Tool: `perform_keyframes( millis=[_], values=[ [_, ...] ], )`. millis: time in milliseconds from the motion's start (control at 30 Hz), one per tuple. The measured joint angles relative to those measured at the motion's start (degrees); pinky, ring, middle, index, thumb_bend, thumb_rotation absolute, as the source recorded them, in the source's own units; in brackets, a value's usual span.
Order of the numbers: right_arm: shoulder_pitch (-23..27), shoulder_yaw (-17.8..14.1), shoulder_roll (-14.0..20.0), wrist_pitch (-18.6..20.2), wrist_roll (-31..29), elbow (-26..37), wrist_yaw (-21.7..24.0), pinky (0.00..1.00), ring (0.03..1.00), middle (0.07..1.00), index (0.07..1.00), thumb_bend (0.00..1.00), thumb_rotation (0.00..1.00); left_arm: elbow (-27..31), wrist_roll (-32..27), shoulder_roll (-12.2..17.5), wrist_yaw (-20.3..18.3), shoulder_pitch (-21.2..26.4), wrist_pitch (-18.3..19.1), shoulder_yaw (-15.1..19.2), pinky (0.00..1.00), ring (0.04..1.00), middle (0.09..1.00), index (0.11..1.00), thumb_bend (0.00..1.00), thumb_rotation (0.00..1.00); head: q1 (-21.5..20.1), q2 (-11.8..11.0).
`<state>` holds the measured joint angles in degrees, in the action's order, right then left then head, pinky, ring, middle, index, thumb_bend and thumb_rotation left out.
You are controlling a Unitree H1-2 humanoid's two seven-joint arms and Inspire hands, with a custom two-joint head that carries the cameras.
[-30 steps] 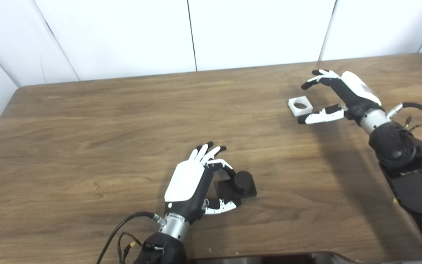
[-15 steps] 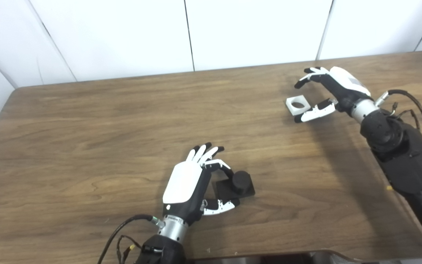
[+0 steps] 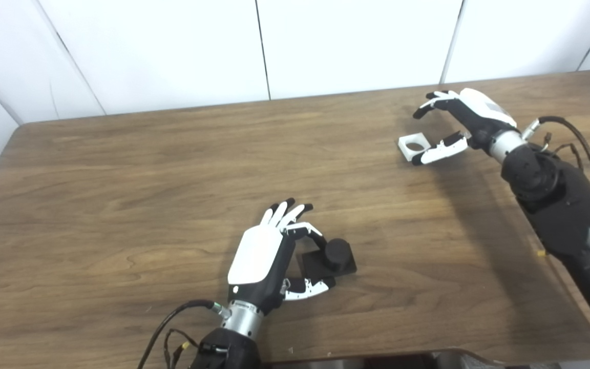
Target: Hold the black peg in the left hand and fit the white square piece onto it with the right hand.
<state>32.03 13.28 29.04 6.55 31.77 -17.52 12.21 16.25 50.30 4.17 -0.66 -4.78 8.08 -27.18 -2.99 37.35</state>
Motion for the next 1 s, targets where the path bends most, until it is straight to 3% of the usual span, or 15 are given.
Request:
perform_keyframes(
  millis=[633,1000],
  values=[
    [3.36,3.07,0.50,-1.24,2.54,-3.45,1.71,0.99,1.000,0.947,0.735,0.83,0.20,-0.25,0.80,-0.52,0.28,0.00,-0.11,-0.01,1.00,0.981,0.912,0.495,0.50,0.07,0.35,0.26],
    [6.47,7.13,1.53,-1.73,6.21,-5.29,5.94,0.99,1.000,0.954,0.734,0.85,0.20,-0.32,1.21,-0.88,0.31,0.00,0.05,-0.13,1.00,0.981,0.911,0.495,0.50,0.07,0.70,0.70]
  ],
)
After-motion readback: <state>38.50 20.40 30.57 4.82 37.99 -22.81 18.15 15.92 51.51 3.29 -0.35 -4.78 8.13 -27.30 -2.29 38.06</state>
